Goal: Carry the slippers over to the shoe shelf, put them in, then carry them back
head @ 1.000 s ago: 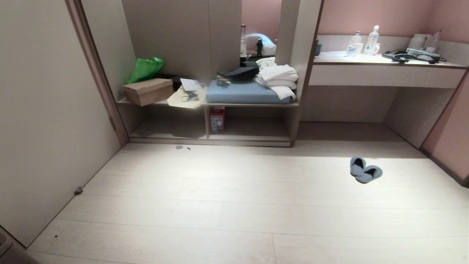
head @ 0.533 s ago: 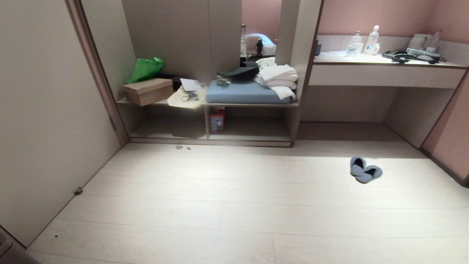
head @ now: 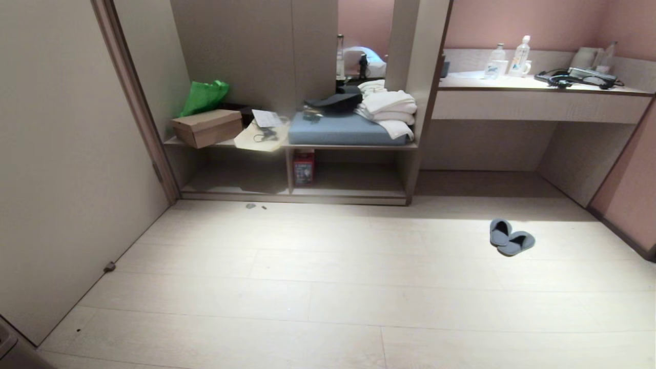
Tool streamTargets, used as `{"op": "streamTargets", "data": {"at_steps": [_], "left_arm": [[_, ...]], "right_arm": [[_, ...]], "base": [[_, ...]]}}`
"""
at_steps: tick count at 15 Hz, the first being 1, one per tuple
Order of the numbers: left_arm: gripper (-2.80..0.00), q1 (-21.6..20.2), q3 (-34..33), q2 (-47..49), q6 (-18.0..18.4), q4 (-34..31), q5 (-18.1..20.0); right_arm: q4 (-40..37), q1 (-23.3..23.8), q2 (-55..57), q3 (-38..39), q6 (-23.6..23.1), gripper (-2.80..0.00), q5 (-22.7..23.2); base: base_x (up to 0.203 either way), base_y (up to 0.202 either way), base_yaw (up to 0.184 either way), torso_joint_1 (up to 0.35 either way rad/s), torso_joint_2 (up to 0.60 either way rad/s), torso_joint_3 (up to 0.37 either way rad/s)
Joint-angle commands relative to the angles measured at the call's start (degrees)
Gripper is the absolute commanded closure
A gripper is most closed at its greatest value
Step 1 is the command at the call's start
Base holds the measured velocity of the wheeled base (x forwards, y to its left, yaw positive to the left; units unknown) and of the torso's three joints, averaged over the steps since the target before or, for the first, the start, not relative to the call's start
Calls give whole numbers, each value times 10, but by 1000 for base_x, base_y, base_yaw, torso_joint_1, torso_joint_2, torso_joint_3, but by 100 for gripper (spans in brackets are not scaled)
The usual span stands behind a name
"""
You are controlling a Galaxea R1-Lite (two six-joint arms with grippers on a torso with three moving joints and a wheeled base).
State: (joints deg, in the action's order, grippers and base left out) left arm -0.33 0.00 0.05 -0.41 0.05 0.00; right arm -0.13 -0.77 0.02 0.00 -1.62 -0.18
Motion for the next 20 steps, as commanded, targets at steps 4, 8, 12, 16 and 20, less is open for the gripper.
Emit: {"op": "streamTargets", "data": {"at_steps": [4,8,12,16,20], "left_arm": [[0,0,1,0,1,-1,0],[0,0,1,0,1,-1,0],[0,0,0,0,0,2,0],[0,0,0,0,0,2,0],[0,0,0,0,1,1,0]], "right_arm": [[0,0,1,0,-1,0,1],[1,0,1,0,0,0,2],[0,0,1,0,-1,0,4],[0,0,1,0,-1,0,2],[0,0,1,0,1,0,2]], "base": [[0,0,0,0,0,0],[0,0,0,0,0,0],[0,0,0,0,0,0],[0,0,0,0,0,0],[0,0,0,0,0,0]]}}
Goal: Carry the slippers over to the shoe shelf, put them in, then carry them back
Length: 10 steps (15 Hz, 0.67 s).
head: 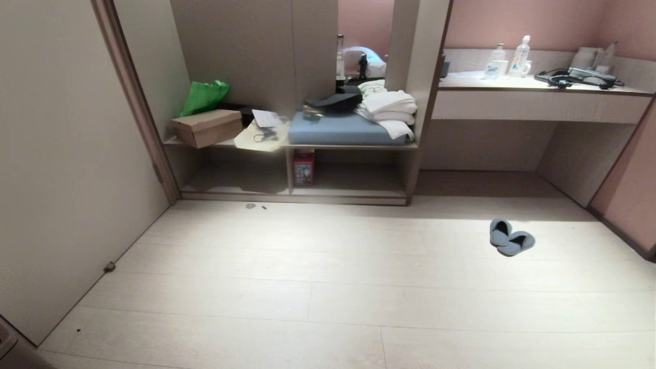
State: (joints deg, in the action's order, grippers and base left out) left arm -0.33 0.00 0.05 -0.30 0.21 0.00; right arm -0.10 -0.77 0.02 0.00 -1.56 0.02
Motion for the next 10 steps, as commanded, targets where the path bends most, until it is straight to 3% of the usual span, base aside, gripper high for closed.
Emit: {"op": "streamTargets", "data": {"at_steps": [1,10], "left_arm": [[0,0,0,0,0,0,0],[0,0,0,0,0,-1,0]], "right_arm": [[0,0,1,0,-1,0,0],[0,0,1,0,-1,0,0]], "base": [[0,0,0,0,0,0],[0,0,0,0,0,0]]}}
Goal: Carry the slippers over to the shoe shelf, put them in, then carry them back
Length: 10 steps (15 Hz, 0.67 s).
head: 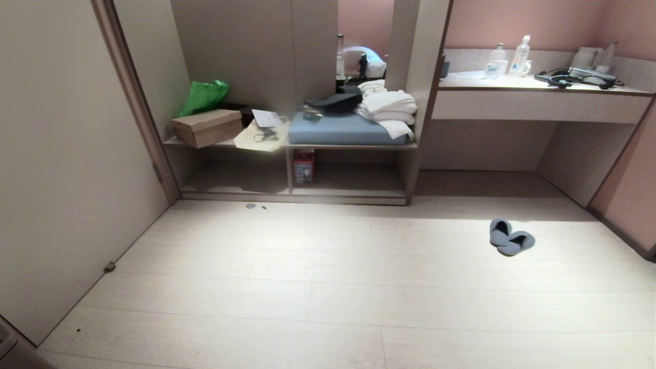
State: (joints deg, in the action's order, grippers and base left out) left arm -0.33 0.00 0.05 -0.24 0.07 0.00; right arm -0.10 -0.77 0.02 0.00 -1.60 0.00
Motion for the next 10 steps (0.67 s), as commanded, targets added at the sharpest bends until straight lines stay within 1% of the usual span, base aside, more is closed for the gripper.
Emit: {"op": "streamTargets", "data": {"at_steps": [1,2,10], "left_arm": [[0,0,0,0,0,0,0],[0,0,0,0,0,0,0],[0,0,0,0,0,0,0]], "right_arm": [[0,0,1,0,-1,0,0],[0,0,1,0,-1,0,0],[0,0,1,0,-1,0,1]], "base": [[0,0,0,0,0,0],[-110,0,6,3,3,11],[-194,0,1,3,2,3]]}}
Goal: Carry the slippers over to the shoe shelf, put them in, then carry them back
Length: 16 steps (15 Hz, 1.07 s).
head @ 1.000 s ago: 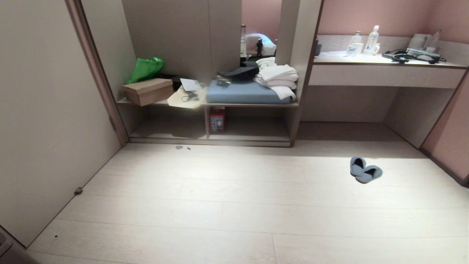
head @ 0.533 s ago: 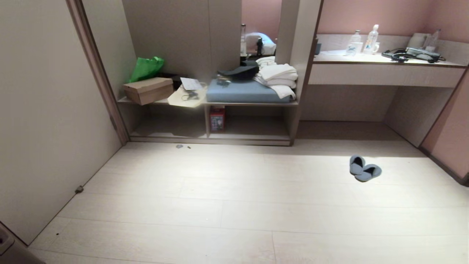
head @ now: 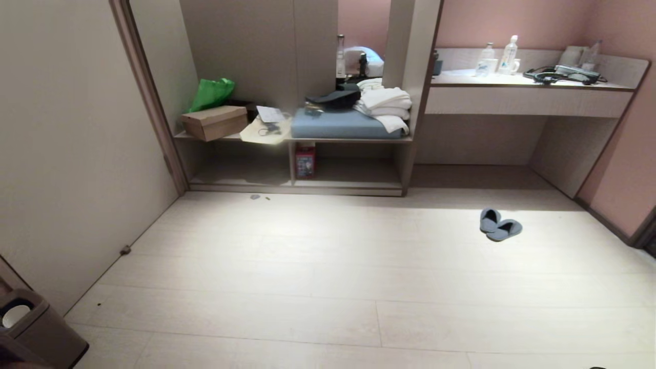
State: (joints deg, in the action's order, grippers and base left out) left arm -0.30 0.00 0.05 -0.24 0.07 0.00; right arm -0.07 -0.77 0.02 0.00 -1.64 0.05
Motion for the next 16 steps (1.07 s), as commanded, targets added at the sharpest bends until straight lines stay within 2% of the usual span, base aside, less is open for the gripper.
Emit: {"op": "streamTargets", "data": {"at_steps": [1,9,16], "left_arm": [[0,0,0,0,0,0,0],[0,0,0,0,0,0,0],[0,0,0,0,0,0,0]], "right_arm": [[0,0,1,0,1,0,0],[0,0,1,0,1,0,0],[0,0,1,0,2,0,1]], "base": [[-195,0,3,6,2,-1],[-191,0,1,1,3,3],[-9,0,0,5,1,0]]}}
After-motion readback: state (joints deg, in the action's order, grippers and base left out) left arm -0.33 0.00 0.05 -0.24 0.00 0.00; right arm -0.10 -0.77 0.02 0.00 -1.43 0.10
